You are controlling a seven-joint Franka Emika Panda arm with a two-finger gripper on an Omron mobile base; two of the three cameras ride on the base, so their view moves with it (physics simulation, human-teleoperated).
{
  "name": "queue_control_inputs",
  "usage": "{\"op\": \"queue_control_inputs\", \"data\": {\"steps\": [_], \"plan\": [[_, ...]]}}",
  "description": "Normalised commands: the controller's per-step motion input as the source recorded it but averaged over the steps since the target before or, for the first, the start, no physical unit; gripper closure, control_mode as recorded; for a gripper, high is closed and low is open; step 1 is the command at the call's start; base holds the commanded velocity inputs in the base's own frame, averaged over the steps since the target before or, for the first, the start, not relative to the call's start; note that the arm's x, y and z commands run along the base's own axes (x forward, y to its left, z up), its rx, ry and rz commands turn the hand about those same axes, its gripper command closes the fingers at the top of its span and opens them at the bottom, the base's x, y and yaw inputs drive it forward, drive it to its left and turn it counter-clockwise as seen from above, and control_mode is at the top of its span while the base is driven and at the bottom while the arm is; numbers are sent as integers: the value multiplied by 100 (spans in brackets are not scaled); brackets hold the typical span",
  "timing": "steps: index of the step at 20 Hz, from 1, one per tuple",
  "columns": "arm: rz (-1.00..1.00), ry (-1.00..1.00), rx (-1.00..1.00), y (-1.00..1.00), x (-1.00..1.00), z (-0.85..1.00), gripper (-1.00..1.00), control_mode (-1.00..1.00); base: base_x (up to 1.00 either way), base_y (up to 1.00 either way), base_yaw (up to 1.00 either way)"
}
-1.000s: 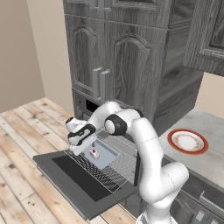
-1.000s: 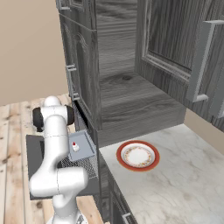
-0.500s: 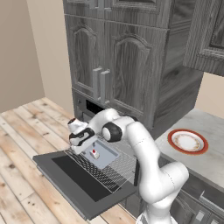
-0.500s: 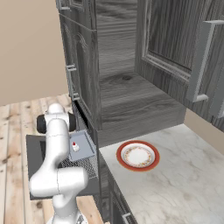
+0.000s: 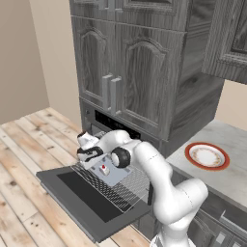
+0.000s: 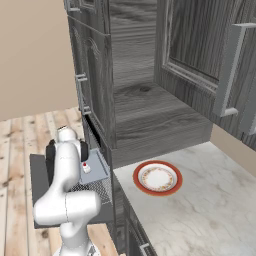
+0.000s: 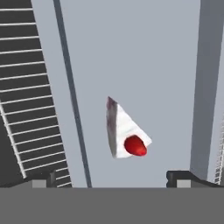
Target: Take the baked cake out of the oven and place it on the plate for cooling. Then close the oven door.
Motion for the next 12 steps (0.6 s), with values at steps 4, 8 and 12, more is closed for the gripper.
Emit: {"op": "queue_control_inputs", "data": {"steps": [4,8,12], "plan": [[0,10,0,-4,33,-29,-100,-100,0,0,0],[0,10,0,-12,19,-18,-100,-100,0,0,0],[0,10,0,-10,18,-23,-100,-100,0,0,0]]}}
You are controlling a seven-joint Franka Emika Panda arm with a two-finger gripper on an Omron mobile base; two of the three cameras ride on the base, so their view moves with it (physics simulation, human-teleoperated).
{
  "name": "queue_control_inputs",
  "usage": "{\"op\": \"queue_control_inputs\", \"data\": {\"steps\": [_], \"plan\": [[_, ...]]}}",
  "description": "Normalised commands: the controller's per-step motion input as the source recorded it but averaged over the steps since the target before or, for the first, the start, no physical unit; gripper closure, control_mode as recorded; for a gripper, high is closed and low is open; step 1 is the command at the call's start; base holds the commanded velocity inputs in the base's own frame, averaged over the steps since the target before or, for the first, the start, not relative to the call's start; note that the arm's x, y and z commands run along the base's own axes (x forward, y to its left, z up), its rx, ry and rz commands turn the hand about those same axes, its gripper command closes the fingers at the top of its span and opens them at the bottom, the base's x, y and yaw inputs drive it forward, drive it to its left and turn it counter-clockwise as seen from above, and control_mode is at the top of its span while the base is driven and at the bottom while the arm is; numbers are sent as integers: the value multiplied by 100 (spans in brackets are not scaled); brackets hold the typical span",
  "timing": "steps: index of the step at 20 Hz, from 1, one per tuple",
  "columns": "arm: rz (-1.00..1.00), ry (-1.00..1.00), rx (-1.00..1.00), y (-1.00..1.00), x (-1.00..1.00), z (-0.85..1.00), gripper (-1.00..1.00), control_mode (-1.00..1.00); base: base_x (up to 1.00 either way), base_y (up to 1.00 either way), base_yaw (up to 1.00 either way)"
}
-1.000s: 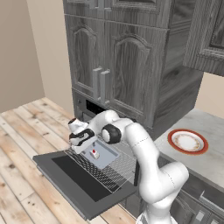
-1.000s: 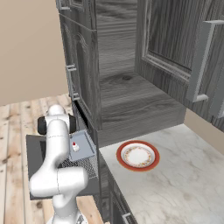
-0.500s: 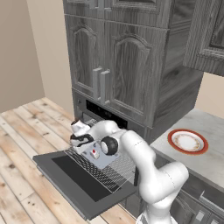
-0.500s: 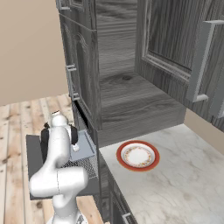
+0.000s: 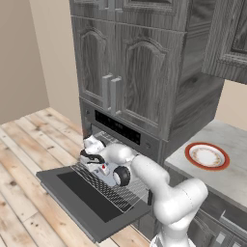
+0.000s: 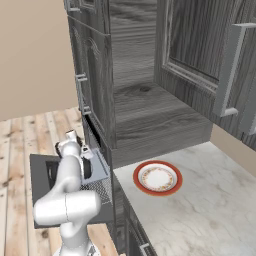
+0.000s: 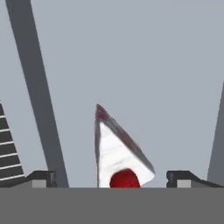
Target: Take the baked cake out of the oven and place it on the plate for cooling. Then close the oven door.
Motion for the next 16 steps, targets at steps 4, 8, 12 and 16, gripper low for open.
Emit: {"op": "queue_control_inputs", "data": {"steps": [4,8,12,16], "plan": [[0,12,0,-11,7,-18,-100,-100,0,0,0],[0,12,0,-10,0,-11,-100,-100,0,0,0],[0,12,0,-4,0,-17,-100,-100,0,0,0],[0,15,0,0,0,-19,-100,-100,0,0,0]]}}
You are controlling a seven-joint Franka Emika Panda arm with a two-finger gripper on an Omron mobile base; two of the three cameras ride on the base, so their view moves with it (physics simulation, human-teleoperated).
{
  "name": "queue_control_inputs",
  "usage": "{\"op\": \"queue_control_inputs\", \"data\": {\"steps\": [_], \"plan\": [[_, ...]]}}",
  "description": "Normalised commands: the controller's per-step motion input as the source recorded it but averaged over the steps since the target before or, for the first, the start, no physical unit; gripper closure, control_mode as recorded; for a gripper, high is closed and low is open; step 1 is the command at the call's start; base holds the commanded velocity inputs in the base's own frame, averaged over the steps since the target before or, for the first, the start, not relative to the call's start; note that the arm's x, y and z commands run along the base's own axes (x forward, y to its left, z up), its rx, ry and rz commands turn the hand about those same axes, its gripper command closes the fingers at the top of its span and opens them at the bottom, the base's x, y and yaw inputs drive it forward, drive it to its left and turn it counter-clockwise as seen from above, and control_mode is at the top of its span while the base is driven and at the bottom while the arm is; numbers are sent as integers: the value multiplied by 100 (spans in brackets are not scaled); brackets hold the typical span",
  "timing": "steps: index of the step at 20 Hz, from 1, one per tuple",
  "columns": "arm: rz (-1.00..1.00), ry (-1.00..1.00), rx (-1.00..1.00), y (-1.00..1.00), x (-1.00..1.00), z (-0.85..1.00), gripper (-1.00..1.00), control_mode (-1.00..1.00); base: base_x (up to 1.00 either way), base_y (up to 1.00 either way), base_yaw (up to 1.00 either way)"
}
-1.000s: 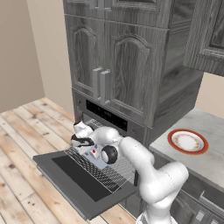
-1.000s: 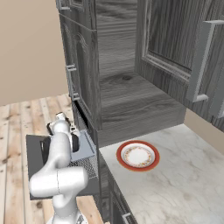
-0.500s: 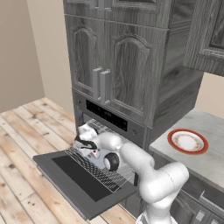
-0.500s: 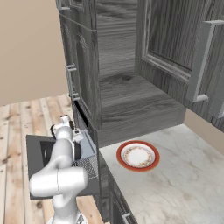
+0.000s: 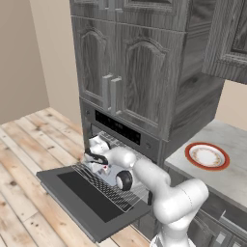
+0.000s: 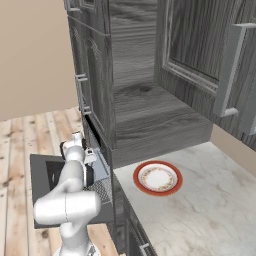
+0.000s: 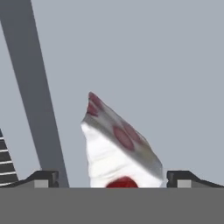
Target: Take the baked cake out of the oven and place it on the plate for cooling. Then close the oven door.
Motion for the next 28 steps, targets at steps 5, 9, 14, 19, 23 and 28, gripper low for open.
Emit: {"op": "queue_control_inputs", "data": {"steps": [5,9,14,19,23,28], "plan": [[0,18,0,0,0,-19,-100,-100,0,0,0],[0,17,0,0,0,-15,100,-100,0,0,0],[0,15,0,0,0,-8,100,-100,0,0,0],[0,5,0,0,-7,0,100,-100,0,0,0],[0,-3,2,0,-46,49,100,-100,0,0,0],[0,-13,3,0,-65,90,100,-100,0,0,0]]}}
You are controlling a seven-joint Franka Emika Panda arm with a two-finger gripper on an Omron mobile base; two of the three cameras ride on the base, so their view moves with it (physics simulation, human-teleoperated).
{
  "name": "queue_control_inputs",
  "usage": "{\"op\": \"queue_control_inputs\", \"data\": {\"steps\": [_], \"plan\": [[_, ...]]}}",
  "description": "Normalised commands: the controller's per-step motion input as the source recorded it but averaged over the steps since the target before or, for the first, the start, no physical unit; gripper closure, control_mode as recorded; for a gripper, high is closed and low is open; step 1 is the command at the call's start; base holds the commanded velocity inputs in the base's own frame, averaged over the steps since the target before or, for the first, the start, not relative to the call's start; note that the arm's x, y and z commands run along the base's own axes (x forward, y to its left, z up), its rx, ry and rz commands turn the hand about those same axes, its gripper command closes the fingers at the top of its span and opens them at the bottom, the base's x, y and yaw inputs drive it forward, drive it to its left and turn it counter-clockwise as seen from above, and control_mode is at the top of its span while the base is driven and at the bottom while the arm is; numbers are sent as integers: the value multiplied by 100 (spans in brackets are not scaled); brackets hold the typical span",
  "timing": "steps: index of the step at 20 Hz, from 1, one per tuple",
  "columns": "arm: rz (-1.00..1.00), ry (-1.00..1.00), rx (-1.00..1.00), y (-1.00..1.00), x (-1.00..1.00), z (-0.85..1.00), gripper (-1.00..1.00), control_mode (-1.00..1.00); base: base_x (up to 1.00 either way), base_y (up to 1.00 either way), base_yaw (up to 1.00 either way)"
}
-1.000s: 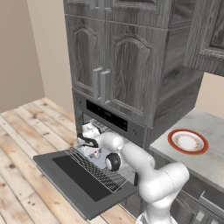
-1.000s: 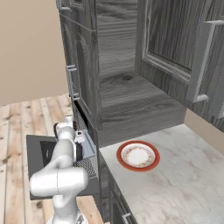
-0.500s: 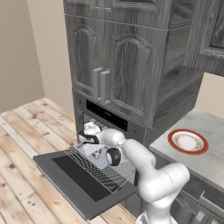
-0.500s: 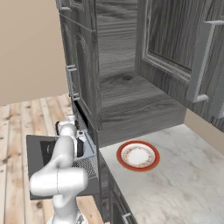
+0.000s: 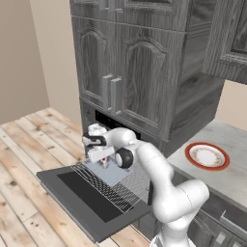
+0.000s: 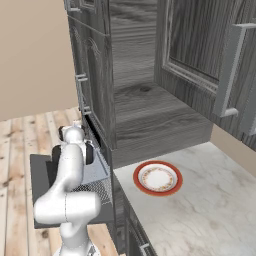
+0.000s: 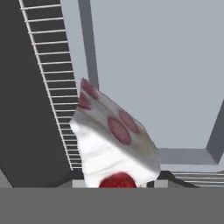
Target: Take the baked cake out of the oven and place it on the plate for cooling. Then close the oven door.
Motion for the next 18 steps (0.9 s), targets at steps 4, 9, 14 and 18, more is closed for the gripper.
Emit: {"op": "queue_control_inputs", "data": {"steps": [4,9,14,18], "plan": [[0,-14,1,1,-72,88,100,-100,0,0,0],[0,-17,0,0,-97,72,100,-100,0,0,0],[0,-22,0,-9,-100,61,100,-100,0,0,0],[0,-25,1,-38,-100,57,100,-100,0,0,0]]}}
